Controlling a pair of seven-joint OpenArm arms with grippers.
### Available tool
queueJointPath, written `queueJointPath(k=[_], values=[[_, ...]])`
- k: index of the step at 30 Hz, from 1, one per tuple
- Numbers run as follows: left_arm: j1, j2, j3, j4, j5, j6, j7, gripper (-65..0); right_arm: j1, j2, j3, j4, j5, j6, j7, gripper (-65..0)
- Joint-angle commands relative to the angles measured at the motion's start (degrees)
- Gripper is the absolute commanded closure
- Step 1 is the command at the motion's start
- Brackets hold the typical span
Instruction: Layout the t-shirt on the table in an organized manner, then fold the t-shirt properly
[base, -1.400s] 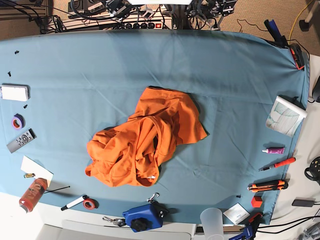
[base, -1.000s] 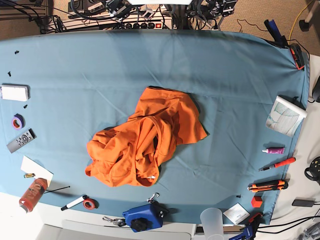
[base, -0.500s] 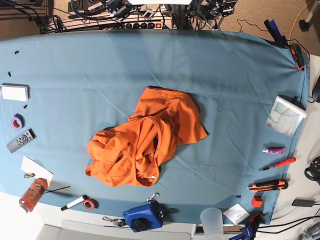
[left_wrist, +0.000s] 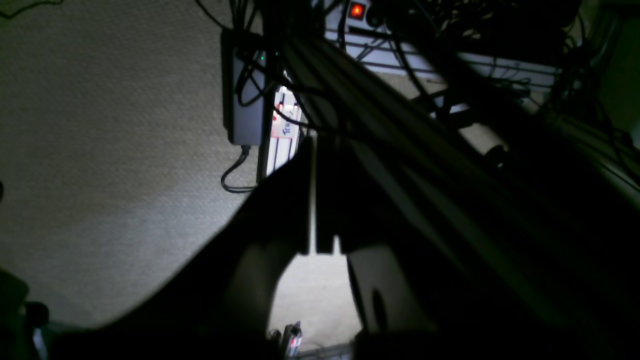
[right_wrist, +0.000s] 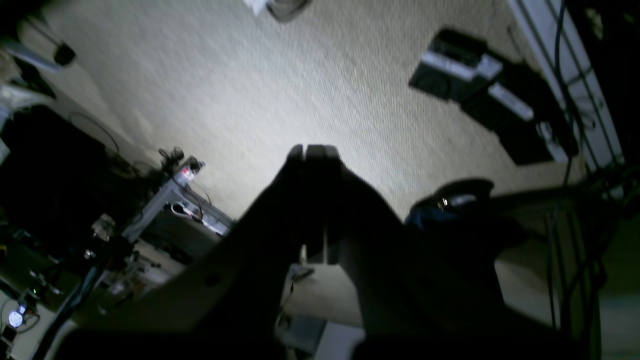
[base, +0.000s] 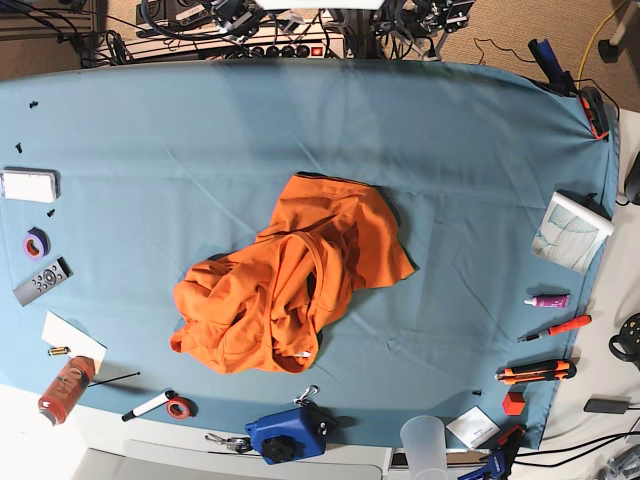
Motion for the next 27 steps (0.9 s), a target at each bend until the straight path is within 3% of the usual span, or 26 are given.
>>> queueJointPath(k=[1, 6, 9, 13, 16, 20, 27], values=[[1.01, -0.79, 0.02, 0.63, -0.09, -1.42, 0.02, 0.0, -0.26, 1.07, 0.07, 1.05, 0.44, 0.68, -1.64, 0.0], [5.64, -4.26, 0.02, 4.81, -0.13, -7.39, 0.04, 0.0, -3.98, 7.02, 0.07, 9.55, 3.26, 0.68, -4.15, 0.0], [9.25, -6.38, 0.02, 8.61, -0.15, -9.18, 0.04, 0.0, -8.17, 11.41, 0.07, 16.85, 8.11, 0.66, -5.14, 0.0], [14.62, -8.94, 0.02, 15.12, -0.17, -11.85, 0.02, 0.0, -14.71, 16.79, 0.09, 27.45, 9.53, 0.07, -6.16, 0.0], [19.15, -10.34, 0.02, 21.51, -0.35, -12.68, 0.07, 0.0, -19.80, 20.20, 0.13, 35.43, 9.51, -3.37, -7.19, 0.0], [25.68, -11.47, 0.00, 31.89, -5.35, -12.66, 3.04, 0.0, -25.55, 23.52, 0.13, 45.38, 9.44, -9.60, -11.06, 0.0], [35.85, -11.74, -0.04, 52.17, -12.94, -12.61, 14.21, 0.0, -34.49, 25.64, 3.34, 59.84, 9.35, -12.61, -15.06, 0.0]])
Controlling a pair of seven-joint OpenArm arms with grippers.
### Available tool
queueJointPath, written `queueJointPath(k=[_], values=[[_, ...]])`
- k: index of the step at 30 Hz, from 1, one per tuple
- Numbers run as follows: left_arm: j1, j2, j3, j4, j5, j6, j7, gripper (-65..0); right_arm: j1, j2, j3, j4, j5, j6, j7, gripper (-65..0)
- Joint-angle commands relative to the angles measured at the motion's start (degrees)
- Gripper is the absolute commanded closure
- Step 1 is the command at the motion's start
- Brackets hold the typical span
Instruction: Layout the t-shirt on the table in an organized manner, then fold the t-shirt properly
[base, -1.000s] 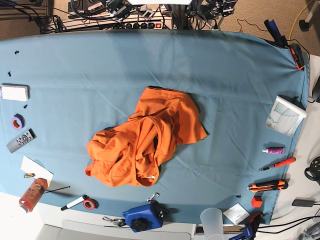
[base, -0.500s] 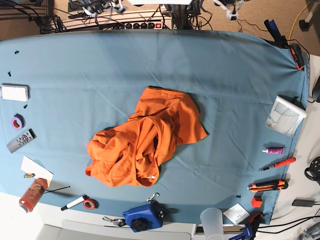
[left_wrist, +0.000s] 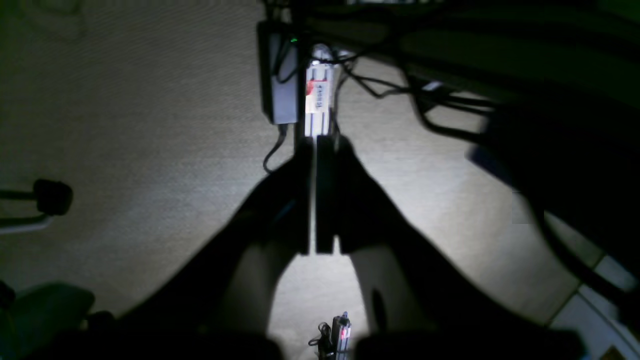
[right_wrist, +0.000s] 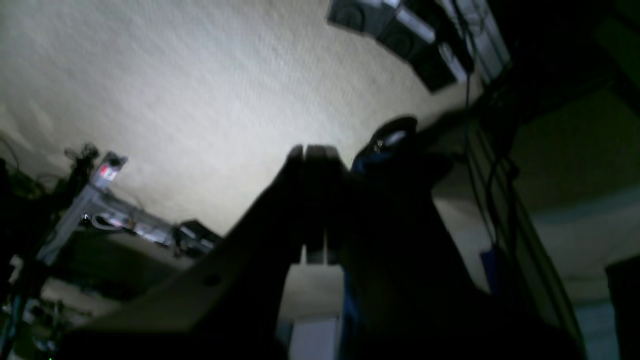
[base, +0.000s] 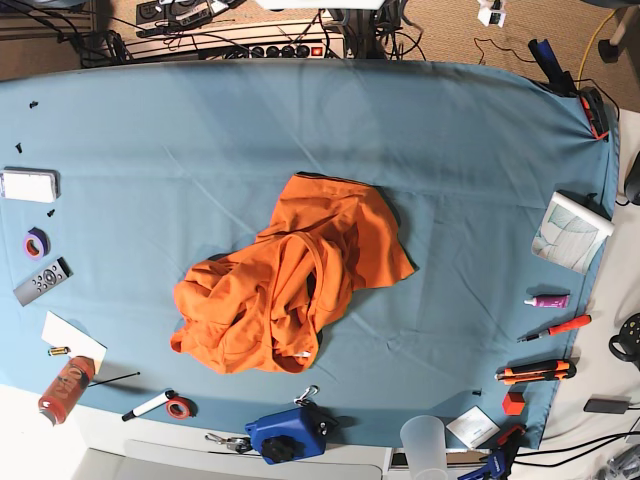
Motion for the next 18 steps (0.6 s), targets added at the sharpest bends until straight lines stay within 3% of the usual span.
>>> queueJointPath(k=[1, 7, 14, 18], values=[[2.19, -0.42, -0.15, 3.02, -1.14, -0.46, 0.68, 0.0, -2.08, 0.76, 1.51, 2.32, 0.13, -0.20, -0.26, 0.0], [9.03, -0.42, -0.17, 17.75, -1.88, 0.81, 6.84, 0.0, -10.21, 0.74, 14.34, 15.17, 4.83, -0.20, -1.77, 0.0], [14.75, -0.42, -1.11, 35.98, -1.90, 10.23, 19.63, 0.0, -16.17, 0.44, 32.92, 34.97, 13.75, 1.81, -4.70, 0.0], [16.13, -0.42, -2.29, 46.58, -1.86, 13.99, 22.58, 0.0, -16.00, 0.44, 42.14, 44.78, 18.29, 2.69, -4.55, 0.0]])
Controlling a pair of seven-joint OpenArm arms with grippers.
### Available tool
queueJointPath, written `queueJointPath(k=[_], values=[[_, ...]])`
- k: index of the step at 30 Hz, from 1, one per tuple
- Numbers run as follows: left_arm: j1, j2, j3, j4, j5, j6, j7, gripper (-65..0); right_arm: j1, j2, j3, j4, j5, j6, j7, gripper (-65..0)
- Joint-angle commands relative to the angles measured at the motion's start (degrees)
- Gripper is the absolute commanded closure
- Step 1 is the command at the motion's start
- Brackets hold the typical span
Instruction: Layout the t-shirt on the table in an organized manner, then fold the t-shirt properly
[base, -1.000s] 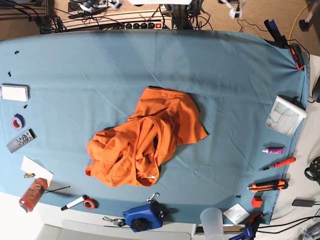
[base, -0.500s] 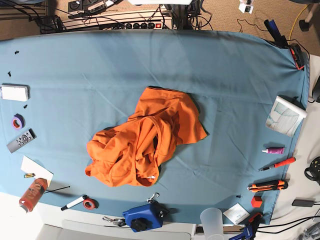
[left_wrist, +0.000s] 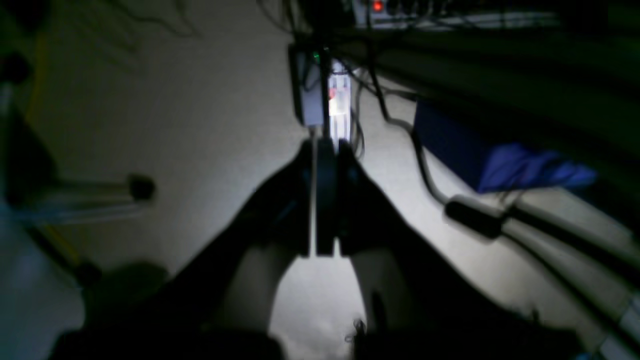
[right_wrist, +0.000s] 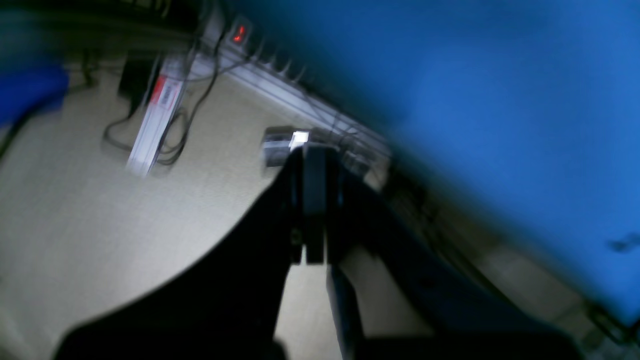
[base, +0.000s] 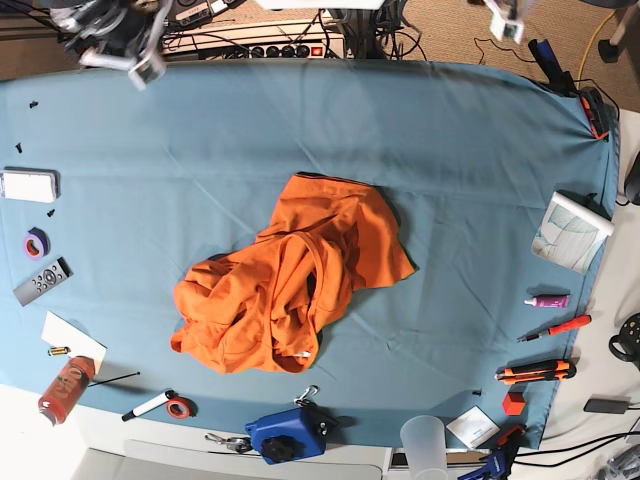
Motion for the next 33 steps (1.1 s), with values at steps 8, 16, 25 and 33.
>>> queueJointPath(k=[8, 16, 25, 33], values=[[0.02, -0.24, -0.70, 14.75, 4.48, -3.23, -3.30, 0.0, 7.17, 0.59, 9.31, 2.36, 0.37, 0.02, 1.51, 0.0], [-11.26, -0.24, -0.63, 14.75, 5.60, -7.80, -9.68, 0.0, 16.98, 0.57, 9.27, 2.36, -2.97, 0.00, 1.92, 0.0], [-20.85, -0.22, -0.63, 14.75, 5.62, -7.87, -15.39, -22.7, 19.26, 0.55, 9.22, 2.36, -4.13, 0.04, 8.76, -21.2], [-28.83, -0.24, -0.63, 10.93, 8.44, -7.82, -15.43, -22.6, 29.81, 0.57, 1.73, 2.36, -1.38, 0.66, 9.05, -22.8]])
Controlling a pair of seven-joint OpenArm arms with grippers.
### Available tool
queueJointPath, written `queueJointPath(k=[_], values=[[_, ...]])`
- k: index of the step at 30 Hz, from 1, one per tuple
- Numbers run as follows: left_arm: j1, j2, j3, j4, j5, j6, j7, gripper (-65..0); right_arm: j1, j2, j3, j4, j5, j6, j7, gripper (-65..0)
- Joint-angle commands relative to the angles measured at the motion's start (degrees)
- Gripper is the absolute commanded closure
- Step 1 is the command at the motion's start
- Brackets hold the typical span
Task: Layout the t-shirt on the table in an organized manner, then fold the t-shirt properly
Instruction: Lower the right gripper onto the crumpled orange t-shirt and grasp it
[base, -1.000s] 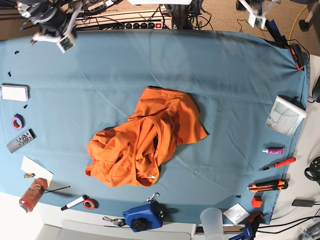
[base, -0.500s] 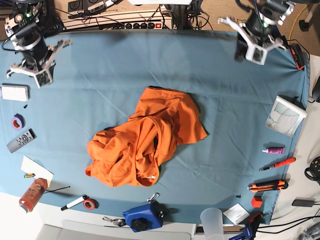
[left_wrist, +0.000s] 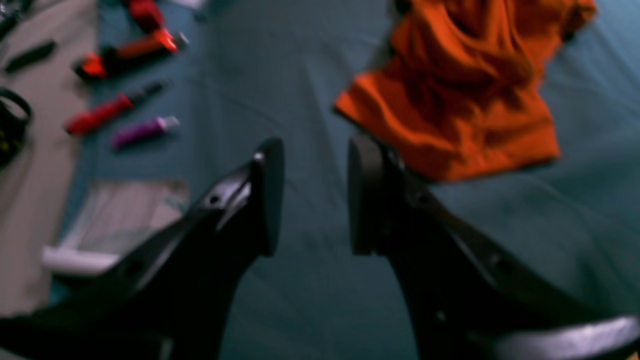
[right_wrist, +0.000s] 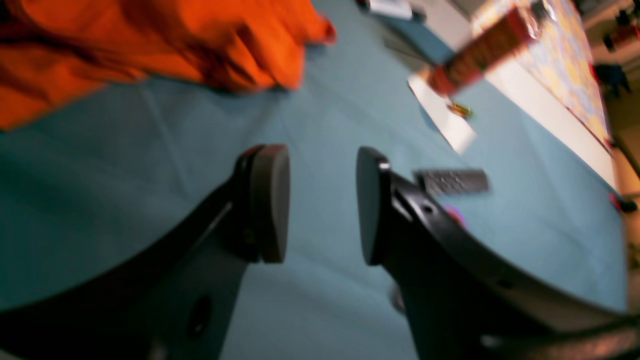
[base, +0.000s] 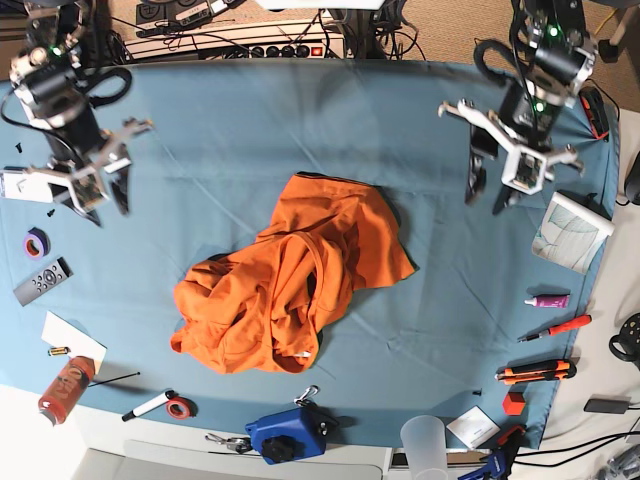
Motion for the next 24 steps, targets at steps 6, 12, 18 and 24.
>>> queueJointPath(k=[6, 12, 18, 24], values=[[-2.97, -0.15, -0.13, -6.80, -0.15, 0.11, -0.44, -22.7, 8.11, 0.22, -16.00, 0.85, -3.80, 3.26, 1.88, -22.8], [-3.15, -0.13, -0.11, -7.21, -0.17, 0.46, -0.48, -22.6, 18.21, -5.62, -28.28, -8.68, -10.67, 3.23, 3.23, -22.8], [-3.15, -0.13, -0.11, -7.21, -0.15, 0.48, -0.46, -22.7, 29.94, -11.23, -37.00, -23.47, -13.88, 3.21, 2.89, -22.8], [-3.15, -0.13, -0.11, -7.21, -0.15, 0.46, -0.46, -22.6, 37.38, -15.41, -43.74, -34.97, -18.38, 1.64, 0.87, -22.8]])
